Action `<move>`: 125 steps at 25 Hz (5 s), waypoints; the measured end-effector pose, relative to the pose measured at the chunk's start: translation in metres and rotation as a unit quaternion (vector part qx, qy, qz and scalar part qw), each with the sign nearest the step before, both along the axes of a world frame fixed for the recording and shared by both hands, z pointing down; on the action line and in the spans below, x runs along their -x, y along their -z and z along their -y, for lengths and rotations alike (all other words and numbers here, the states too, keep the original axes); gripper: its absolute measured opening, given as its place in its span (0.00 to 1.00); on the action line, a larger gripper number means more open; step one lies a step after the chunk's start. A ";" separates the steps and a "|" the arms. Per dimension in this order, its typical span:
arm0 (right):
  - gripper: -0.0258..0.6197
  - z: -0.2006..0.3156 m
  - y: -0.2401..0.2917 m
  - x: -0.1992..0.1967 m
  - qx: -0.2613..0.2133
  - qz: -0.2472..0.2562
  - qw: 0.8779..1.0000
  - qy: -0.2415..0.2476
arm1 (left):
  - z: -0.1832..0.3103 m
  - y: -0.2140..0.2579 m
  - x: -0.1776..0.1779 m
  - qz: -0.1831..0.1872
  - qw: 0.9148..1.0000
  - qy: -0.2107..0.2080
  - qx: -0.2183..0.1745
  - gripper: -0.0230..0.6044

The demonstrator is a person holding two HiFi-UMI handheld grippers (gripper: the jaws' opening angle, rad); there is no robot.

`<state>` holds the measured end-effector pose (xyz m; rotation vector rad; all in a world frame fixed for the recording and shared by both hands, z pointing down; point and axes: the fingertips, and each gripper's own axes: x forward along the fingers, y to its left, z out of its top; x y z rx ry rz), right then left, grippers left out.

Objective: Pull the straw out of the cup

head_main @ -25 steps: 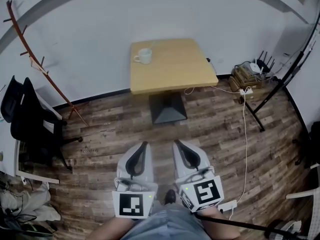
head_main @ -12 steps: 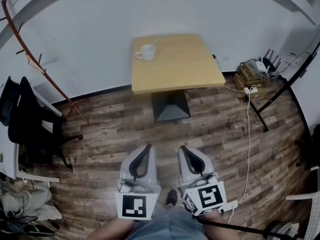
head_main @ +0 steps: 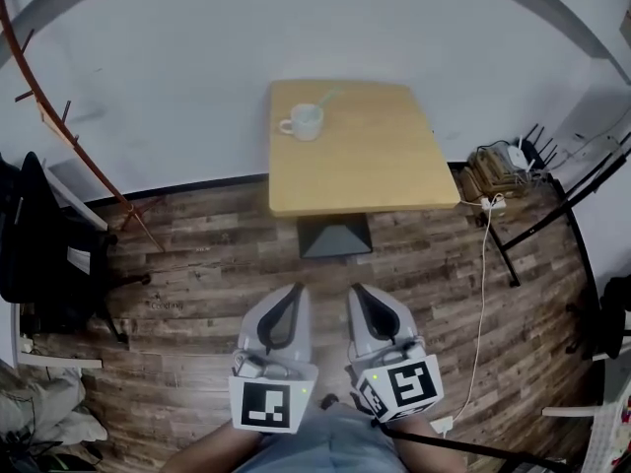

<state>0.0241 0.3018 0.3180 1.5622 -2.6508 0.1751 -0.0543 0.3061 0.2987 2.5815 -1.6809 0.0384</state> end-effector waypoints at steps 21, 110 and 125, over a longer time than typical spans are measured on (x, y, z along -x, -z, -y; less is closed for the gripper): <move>0.05 0.123 0.022 0.006 -0.038 -0.015 0.999 -0.012 | 0.128 0.010 0.000 -0.015 0.999 -0.023 -0.025 0.07; 0.24 0.586 -0.154 0.022 0.215 0.044 0.961 0.168 | 0.529 -0.146 0.020 -0.012 0.968 0.146 0.205 0.07; 0.24 0.597 -0.164 0.037 0.220 0.061 0.957 0.179 | 0.534 -0.162 0.029 -0.016 0.963 0.153 0.222 0.07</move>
